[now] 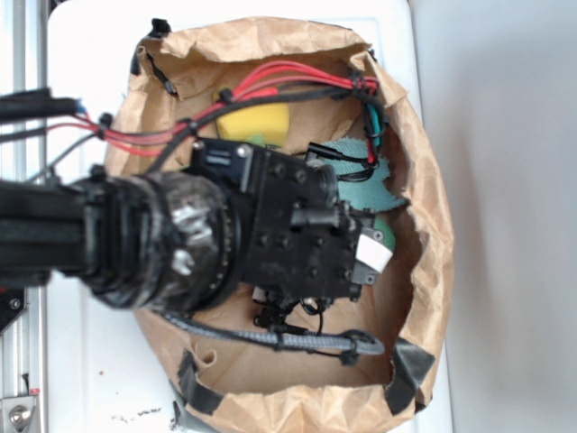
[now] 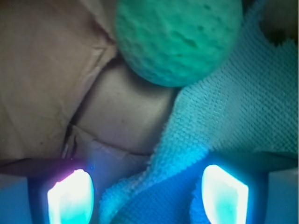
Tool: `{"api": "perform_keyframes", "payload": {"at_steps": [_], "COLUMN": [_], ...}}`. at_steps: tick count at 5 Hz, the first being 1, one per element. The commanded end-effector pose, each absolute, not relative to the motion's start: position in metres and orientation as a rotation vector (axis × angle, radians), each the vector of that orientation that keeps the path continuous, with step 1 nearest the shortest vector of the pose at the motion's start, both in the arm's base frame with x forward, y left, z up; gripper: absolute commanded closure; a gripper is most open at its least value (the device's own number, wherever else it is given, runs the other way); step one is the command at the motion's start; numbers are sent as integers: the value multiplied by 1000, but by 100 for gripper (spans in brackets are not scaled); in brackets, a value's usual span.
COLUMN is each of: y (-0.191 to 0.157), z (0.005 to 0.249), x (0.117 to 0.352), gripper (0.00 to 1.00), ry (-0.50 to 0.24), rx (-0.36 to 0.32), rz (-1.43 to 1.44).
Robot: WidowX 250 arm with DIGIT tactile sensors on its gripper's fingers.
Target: Grab the blue cloth.
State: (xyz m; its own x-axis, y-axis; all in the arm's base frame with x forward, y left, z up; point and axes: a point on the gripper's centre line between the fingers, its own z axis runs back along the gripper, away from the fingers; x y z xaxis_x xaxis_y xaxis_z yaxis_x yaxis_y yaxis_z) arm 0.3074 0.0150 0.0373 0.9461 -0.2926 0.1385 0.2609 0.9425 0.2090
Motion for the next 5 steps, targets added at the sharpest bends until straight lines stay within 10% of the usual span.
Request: {"api": "perform_keyframes", "payload": {"at_steps": [1,2,5], "y": [9,9,10], "z": [53,53,50], "x": [316,316,317], "gripper": [0,100,100], "ry": [-171,-158,-166], "rx": [142,133,134], "rz": [-252,-247,-246]}}
